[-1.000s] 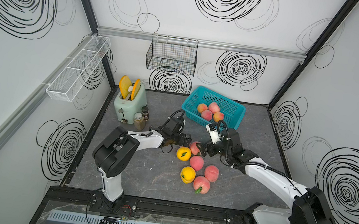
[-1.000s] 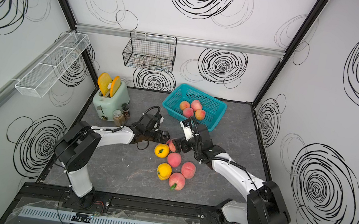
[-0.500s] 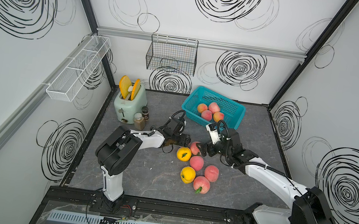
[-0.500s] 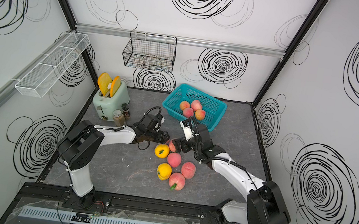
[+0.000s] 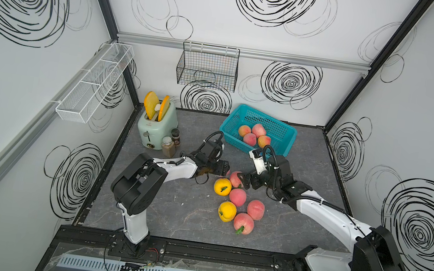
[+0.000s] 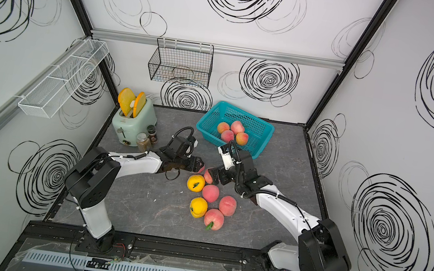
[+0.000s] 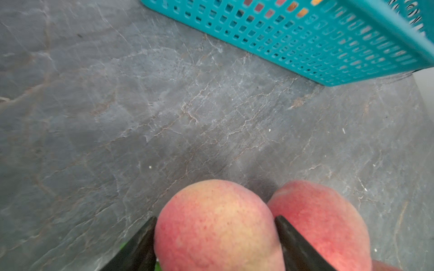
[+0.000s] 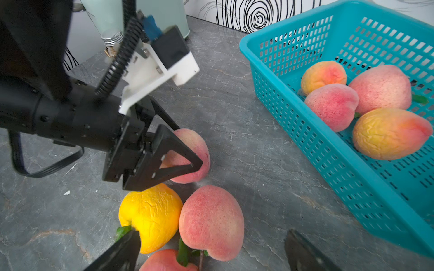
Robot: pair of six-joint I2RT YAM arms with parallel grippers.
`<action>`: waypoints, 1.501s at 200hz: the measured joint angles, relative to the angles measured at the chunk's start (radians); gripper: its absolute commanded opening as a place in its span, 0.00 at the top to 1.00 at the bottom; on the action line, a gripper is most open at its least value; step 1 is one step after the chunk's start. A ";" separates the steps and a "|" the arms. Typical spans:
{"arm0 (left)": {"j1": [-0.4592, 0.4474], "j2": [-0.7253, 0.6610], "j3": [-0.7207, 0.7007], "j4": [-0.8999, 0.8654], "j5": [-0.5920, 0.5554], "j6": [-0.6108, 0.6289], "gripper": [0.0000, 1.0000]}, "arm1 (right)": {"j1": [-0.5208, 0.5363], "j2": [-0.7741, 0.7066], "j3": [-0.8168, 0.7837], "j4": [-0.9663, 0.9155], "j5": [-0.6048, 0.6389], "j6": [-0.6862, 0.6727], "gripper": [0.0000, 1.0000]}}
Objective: Put the peaches into the basket
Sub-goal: Pick up the peach from the center of the board, then place the peach in the basket.
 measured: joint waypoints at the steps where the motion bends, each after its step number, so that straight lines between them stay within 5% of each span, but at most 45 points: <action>1: 0.000 -0.005 -0.001 -0.001 0.000 0.000 0.34 | 0.000 0.000 0.000 0.000 0.000 0.000 0.01; 49: 0.029 -0.175 -0.042 0.003 0.038 -0.014 0.34 | 0.005 0.000 0.000 0.002 -0.025 0.000 0.01; 164: 0.060 -0.375 -0.266 0.200 0.416 -0.261 0.33 | 0.113 -0.062 -0.024 0.123 -0.089 -0.022 0.01; 300: 0.012 -0.437 -0.312 0.293 0.470 -0.351 0.33 | 0.131 -0.062 -0.053 0.230 -0.182 -0.018 0.01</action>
